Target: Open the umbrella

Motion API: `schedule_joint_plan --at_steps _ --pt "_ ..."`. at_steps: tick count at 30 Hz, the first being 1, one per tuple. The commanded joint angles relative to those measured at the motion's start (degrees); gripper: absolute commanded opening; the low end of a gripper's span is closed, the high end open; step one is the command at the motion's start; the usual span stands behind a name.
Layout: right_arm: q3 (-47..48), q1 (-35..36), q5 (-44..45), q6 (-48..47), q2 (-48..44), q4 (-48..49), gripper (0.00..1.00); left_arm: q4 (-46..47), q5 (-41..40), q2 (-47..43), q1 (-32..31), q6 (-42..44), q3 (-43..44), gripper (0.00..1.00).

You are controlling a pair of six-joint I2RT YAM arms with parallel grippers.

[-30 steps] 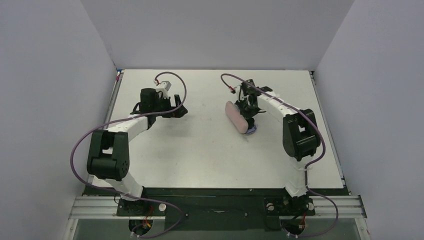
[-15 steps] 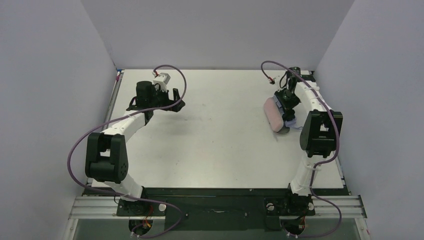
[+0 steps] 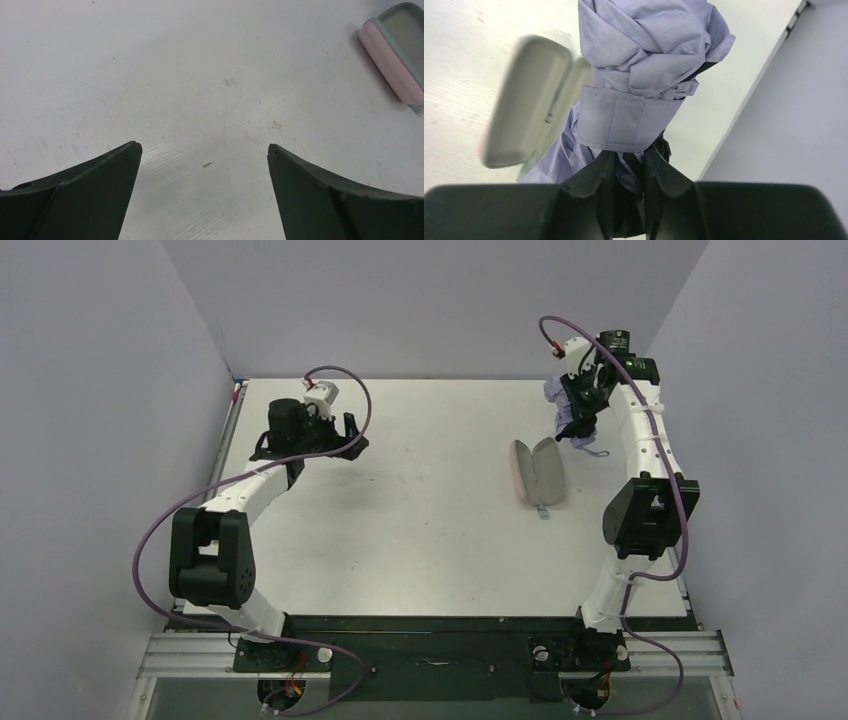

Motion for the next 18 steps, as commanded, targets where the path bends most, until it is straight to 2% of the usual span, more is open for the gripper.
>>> schedule_joint_plan --at_steps 1,6,10,12,14,15,16,17,18 --pt "5.63 2.21 -13.44 4.66 -8.08 1.32 0.00 1.66 4.96 -3.87 0.83 2.66 3.35 0.97" --pt "4.04 7.07 -29.08 13.90 -10.64 6.65 0.00 -6.41 18.36 -3.02 0.86 1.80 10.68 0.97" --pt "-1.35 12.32 -38.74 22.82 -14.06 17.00 0.00 5.01 25.64 -5.62 0.15 -7.27 8.46 0.97" --pt "-3.84 14.55 -41.50 31.46 -15.04 22.79 0.00 6.22 27.07 -6.93 -0.79 -8.24 7.97 0.97" --pt "-6.41 16.51 -42.17 39.65 -15.74 30.26 0.00 6.67 27.37 -7.73 -1.74 -9.74 7.87 0.97" --pt "-9.23 16.99 -42.02 43.76 -16.51 33.90 0.00 7.78 27.38 -7.88 -2.36 -13.85 6.96 0.97" --pt "-11.20 17.87 -40.75 52.31 -17.02 43.64 0.00 12.13 27.18 -8.32 -2.65 -16.60 6.07 0.97" --pt "-14.80 18.58 -39.16 56.55 -18.14 52.82 0.00 14.38 25.40 -8.74 -3.47 -22.09 3.67 0.97" --pt "-16.18 18.90 -34.80 62.43 -19.13 56.12 0.00 18.50 21.66 -9.83 -4.13 -24.37 2.41 0.97"
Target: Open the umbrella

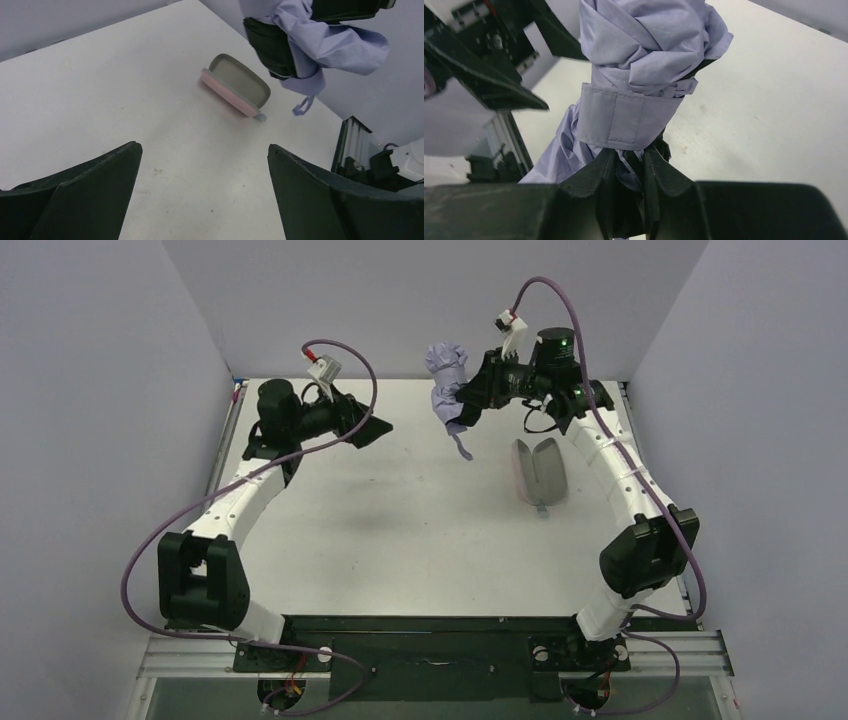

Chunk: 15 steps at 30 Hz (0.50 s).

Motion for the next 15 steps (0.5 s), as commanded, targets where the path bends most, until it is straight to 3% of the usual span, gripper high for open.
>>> schedule_joint_plan --at_steps 1,4,9,15 --pt "-7.01 1.64 4.38 27.17 -4.87 33.99 0.00 14.27 -3.95 -5.08 -3.63 -15.50 -6.22 0.97" --pt "-6.21 3.52 12.87 32.31 -4.27 34.98 0.00 11.33 -12.87 -6.98 -8.30 -13.47 -7.16 0.97" --pt "-6.76 6.78 18.77 34.02 -4.45 36.60 0.00 11.42 -14.71 -6.08 -14.03 -12.99 -6.67 0.99" --pt "-9.18 9.00 21.35 30.22 -6.48 36.65 0.00 15.38 -17.14 -5.08 -14.47 -15.97 -4.39 0.98"
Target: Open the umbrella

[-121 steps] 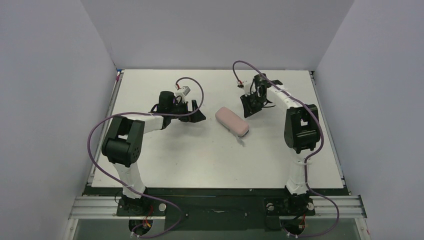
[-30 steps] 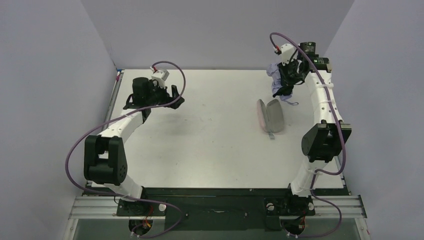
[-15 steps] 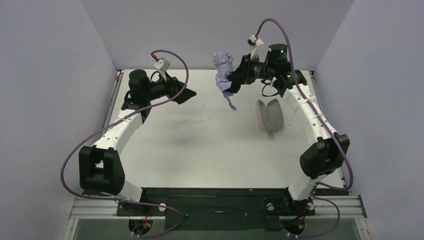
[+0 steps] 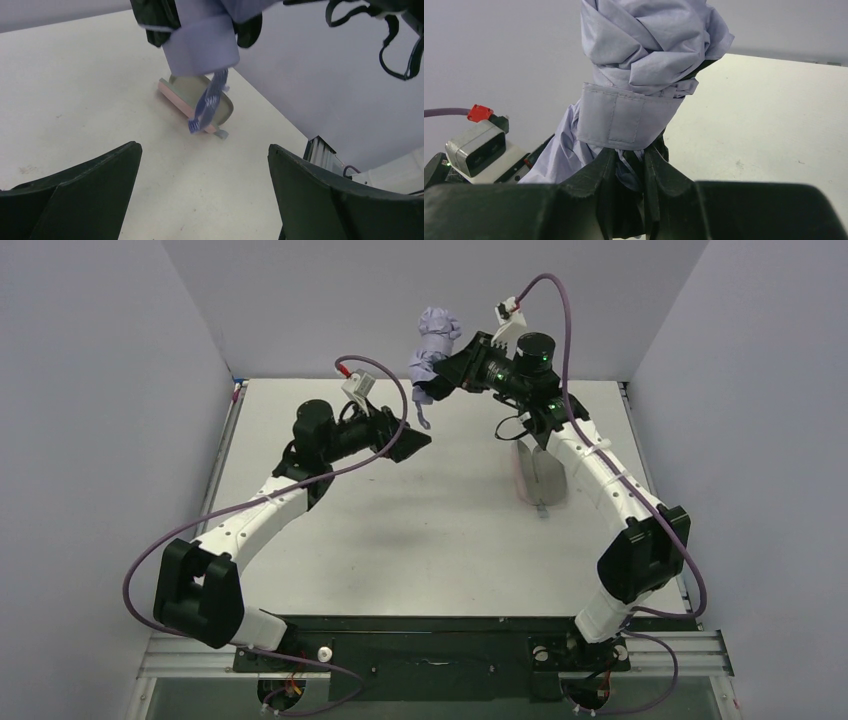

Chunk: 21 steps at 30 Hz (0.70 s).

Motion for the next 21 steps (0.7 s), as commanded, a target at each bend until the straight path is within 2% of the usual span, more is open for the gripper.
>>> schedule_joint_plan --at_steps 1,7,10,18,20,21 --pt "-1.47 1.74 4.11 -0.95 -5.72 8.04 0.00 5.67 -5.18 -0.41 0.16 -2.62 3.65 0.97" --pt "-3.73 4.56 7.09 -4.82 -8.54 6.65 0.00 -3.55 -15.66 0.11 -2.39 3.36 8.87 0.98" --pt "-4.96 5.50 8.26 -6.13 -10.00 6.58 0.00 -8.33 -19.28 1.56 -3.08 5.56 11.08 0.87" --pt "-5.79 8.59 9.53 -9.19 -11.88 5.24 0.00 -8.11 -18.04 2.46 -3.28 6.61 12.23 0.44" --pt "-5.91 9.02 8.94 -9.17 -11.99 5.51 0.00 -6.24 -16.01 2.28 -3.17 6.03 11.43 0.20" --pt "-5.92 9.04 8.25 -8.85 -12.04 5.93 0.00 -3.53 -15.14 1.77 -3.08 5.17 10.87 0.13"
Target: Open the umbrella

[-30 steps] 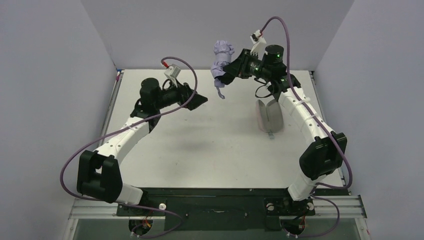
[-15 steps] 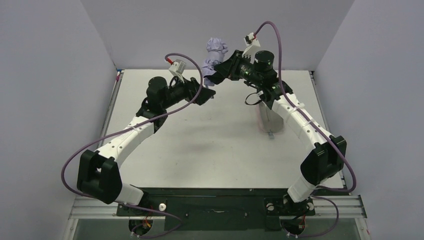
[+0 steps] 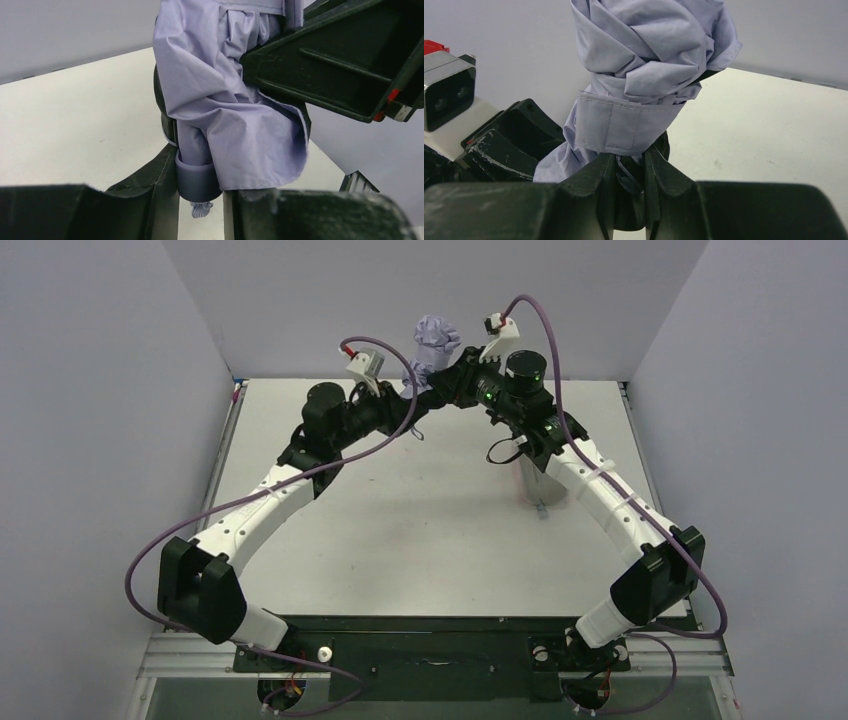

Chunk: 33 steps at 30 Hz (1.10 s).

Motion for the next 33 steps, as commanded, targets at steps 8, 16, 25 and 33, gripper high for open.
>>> schedule_joint_plan --at_steps 8,16,25,33 --pt "1.07 -5.66 -11.64 9.22 -4.31 11.89 0.77 22.22 12.82 -2.21 4.09 -14.28 -5.21 0.00" --pt "-2.80 -9.13 -22.07 22.04 -3.26 24.48 0.84 36.15 21.54 0.35 6.25 -30.27 -3.70 0.00" --pt "4.36 -5.99 -26.17 29.19 2.46 31.53 0.85 40.96 26.72 3.62 5.54 -37.75 -0.16 0.00" --pt "3.50 -4.58 -25.95 26.90 3.97 25.98 0.85 43.16 30.39 3.69 4.11 -38.66 0.82 0.00"
